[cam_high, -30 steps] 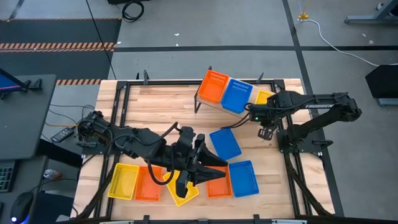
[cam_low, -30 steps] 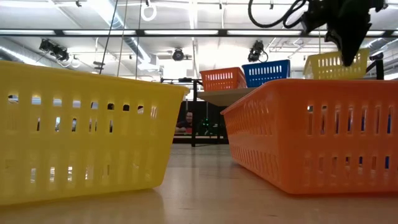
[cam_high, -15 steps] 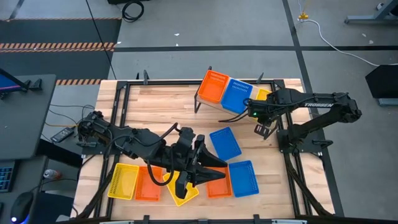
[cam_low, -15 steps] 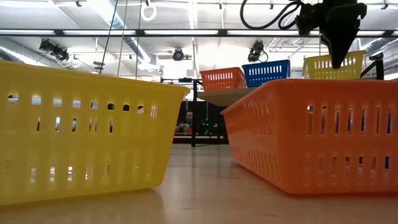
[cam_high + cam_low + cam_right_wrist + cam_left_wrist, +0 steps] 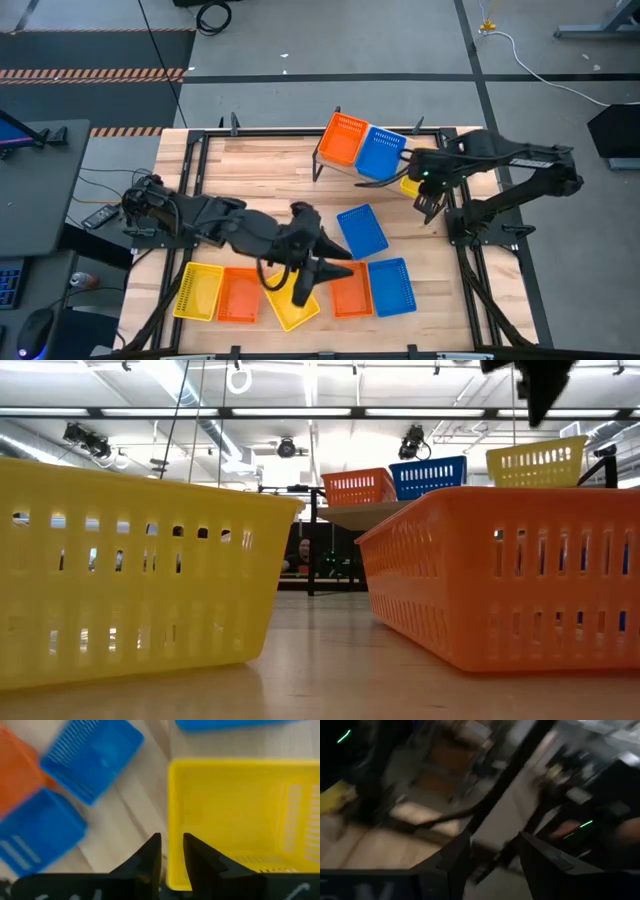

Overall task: Stack baskets on shelf by color
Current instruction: Stack the bottom blue basket on the blue basket on the shelf, then stack the left yellow basket on the yellow basket on the shelf

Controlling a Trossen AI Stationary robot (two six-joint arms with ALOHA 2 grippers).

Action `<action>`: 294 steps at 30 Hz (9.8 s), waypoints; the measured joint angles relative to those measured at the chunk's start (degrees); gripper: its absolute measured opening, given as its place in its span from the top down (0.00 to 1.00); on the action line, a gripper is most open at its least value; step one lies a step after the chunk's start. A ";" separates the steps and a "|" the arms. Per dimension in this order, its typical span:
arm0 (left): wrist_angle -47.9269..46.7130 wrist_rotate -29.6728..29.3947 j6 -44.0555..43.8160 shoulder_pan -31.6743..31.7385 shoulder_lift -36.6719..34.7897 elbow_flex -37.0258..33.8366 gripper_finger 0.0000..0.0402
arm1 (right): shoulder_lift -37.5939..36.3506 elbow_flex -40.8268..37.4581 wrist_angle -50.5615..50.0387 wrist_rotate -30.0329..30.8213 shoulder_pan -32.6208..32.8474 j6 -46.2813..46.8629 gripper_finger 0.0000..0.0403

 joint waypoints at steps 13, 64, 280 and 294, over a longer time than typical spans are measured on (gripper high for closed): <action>-35.92 8.53 -10.98 -2.46 -0.66 0.00 0.57 | 0.58 8.22 7.41 -4.65 14.65 17.29 0.56; -8.28 8.24 -9.98 -1.86 23.56 0.00 0.57 | 3.00 6.89 9.73 -7.61 33.76 15.89 0.54; -21.37 2.81 -7.16 -0.67 -1.57 0.11 0.57 | 6.53 -1.45 21.58 -5.98 -10.77 -13.79 0.68; -54.86 10.55 -21.80 -10.60 4.29 0.04 0.57 | 1.91 5.86 21.01 -10.75 3.77 -2.80 0.57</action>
